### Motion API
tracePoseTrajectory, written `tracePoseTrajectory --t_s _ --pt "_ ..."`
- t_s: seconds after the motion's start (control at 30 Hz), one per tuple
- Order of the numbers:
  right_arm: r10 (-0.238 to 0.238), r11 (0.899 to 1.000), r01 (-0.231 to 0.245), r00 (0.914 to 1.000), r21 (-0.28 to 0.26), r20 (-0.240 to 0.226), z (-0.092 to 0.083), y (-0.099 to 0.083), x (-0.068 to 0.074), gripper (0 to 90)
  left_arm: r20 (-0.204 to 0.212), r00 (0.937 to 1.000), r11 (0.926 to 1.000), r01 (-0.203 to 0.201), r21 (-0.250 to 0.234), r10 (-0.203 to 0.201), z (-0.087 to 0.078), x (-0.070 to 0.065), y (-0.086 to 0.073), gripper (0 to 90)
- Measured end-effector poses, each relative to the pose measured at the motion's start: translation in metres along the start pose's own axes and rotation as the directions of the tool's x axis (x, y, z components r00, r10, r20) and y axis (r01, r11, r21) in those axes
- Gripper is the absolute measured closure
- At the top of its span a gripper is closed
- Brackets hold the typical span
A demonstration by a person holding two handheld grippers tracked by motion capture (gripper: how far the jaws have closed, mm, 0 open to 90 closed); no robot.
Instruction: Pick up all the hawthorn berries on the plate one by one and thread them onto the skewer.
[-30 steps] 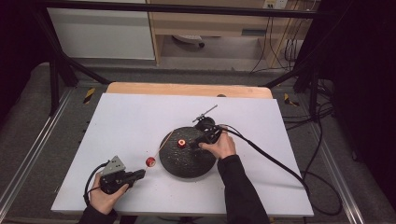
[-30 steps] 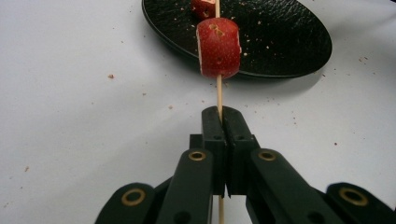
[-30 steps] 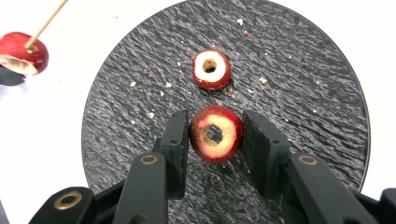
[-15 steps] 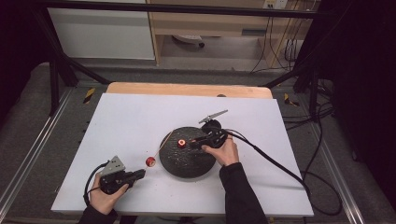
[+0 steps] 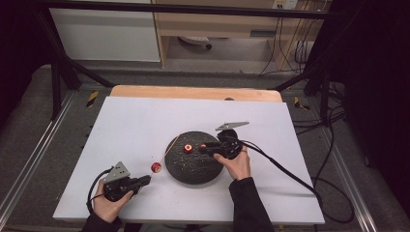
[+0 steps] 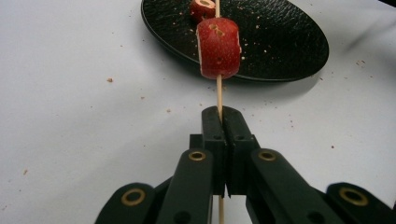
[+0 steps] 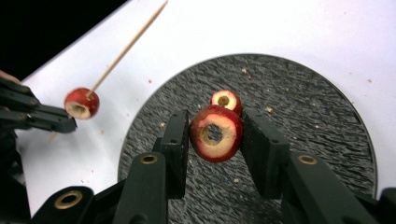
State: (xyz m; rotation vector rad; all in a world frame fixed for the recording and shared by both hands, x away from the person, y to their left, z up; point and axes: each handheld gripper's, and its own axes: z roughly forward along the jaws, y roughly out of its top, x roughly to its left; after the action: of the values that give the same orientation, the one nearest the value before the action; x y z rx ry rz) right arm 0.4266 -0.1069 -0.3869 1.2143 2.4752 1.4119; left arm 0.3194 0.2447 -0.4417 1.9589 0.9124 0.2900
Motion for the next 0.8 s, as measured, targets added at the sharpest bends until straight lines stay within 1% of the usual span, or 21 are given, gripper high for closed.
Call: tracePoseTrajectory --t_s 0.1,0.23,0.3,0.37,0.47,0.53,0.57,0.7,0.8 --pt "0.014 0.999 -0.014 0.9999 -0.042 -0.007 -0.001 -0.005 0.0 63.2 0.001 1.0 1.0 -0.002 0.0 0.002 0.0 -0.001 0.0 88.6" --pt "0.032 0.994 -0.034 0.9993 -0.101 -0.02 -0.004 -0.011 -0.001 63.2 -0.001 1.0 1.0 -0.002 -0.002 0.002 0.0 -0.001 0.0 88.6" --pt "0.033 0.992 -0.035 0.9992 -0.121 -0.021 -0.006 -0.013 -0.001 63.2 -0.001 1.0 1.0 -0.001 -0.003 0.001 0.0 -0.001 0.0 88.6" --pt "0.043 0.988 -0.047 0.9986 -0.147 -0.029 -0.006 -0.016 -0.001 63.2 0.0 1.0 1.0 -0.002 -0.007 0.002 0.0 -0.002 0.0 88.6" --pt "0.054 0.984 -0.059 0.998 -0.171 -0.034 -0.006 -0.02 0.0 63.2 -0.001 1.0 0.9999 -0.003 -0.011 0.003 0.001 -0.002 0.001 88.6" --pt "0.063 0.978 -0.068 0.9974 -0.195 -0.035 -0.005 -0.022 -0.001 63.2 -0.001 1.0 0.9999 -0.004 -0.011 0.004 0.0 -0.003 0.001 88.6" --pt "0.063 0.978 -0.068 0.9974 -0.195 -0.035 -0.005 -0.022 -0.001 63.2 -0.002 1.0 0.9999 -0.004 -0.013 0.004 0.0 -0.003 0.001 88.6" --pt "0.085 0.964 -0.096 0.995 -0.248 -0.051 -0.005 -0.026 -0.001 63.2 -0.003 1.0 0.9998 -0.003 -0.019 0.003 0.001 -0.004 0.001 88.6" --pt "0.085 0.956 -0.098 0.9948 -0.277 -0.056 -0.005 -0.028 0.0 63.2 -0.003 1.0 0.9997 -0.004 -0.022 0.004 0.001 -0.005 0.001 88.6"
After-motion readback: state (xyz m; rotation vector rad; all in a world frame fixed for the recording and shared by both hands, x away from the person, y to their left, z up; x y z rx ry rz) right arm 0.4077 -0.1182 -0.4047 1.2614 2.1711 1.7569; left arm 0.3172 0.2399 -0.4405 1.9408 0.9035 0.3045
